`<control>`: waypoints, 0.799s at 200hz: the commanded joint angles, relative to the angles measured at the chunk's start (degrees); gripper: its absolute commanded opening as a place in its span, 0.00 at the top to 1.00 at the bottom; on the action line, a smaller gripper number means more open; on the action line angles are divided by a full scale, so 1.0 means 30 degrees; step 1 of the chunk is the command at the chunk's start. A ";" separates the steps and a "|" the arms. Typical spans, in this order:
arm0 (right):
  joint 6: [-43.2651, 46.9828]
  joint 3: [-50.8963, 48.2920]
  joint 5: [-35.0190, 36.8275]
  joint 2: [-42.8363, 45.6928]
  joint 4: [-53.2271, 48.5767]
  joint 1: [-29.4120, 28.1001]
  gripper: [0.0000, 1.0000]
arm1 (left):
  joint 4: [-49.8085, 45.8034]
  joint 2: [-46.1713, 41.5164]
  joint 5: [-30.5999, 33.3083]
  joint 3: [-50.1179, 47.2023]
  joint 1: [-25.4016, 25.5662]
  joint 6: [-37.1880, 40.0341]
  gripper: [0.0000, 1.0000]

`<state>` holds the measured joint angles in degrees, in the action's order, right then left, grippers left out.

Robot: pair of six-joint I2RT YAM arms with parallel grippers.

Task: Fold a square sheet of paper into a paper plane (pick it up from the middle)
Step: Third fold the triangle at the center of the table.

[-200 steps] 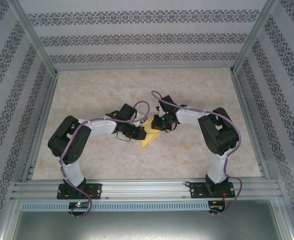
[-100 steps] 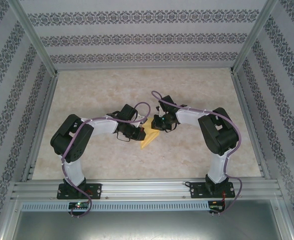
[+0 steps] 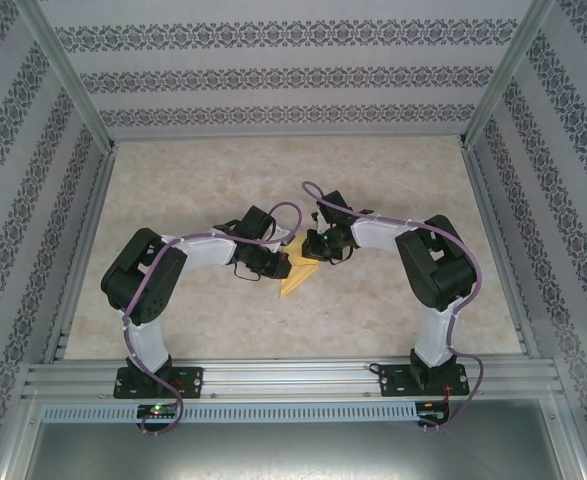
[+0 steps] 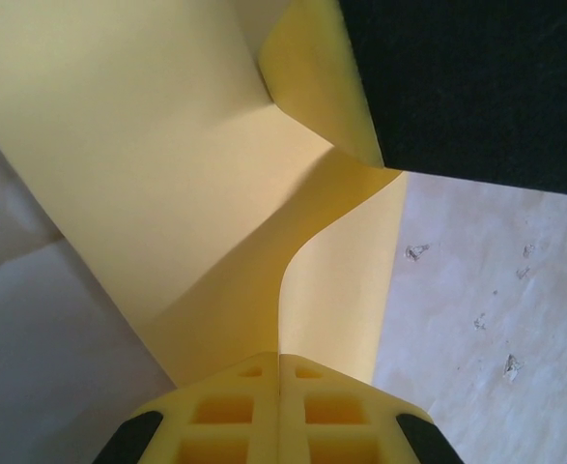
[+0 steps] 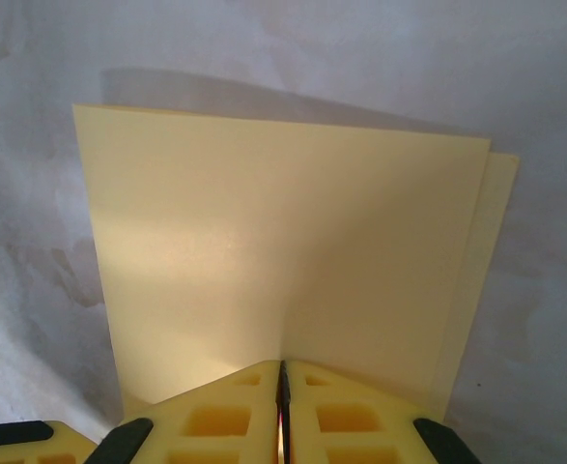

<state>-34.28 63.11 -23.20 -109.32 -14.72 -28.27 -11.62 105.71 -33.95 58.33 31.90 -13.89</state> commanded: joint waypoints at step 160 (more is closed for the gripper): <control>-0.0023 -0.0528 0.0218 0.0096 -0.0181 -0.0141 0.89 | -0.0790 0.1260 0.0495 0.0446 0.0119 0.0442 0.98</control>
<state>-34.30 62.87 -23.20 -109.30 -14.13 -28.27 -12.25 107.22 -34.02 58.85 31.90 -13.50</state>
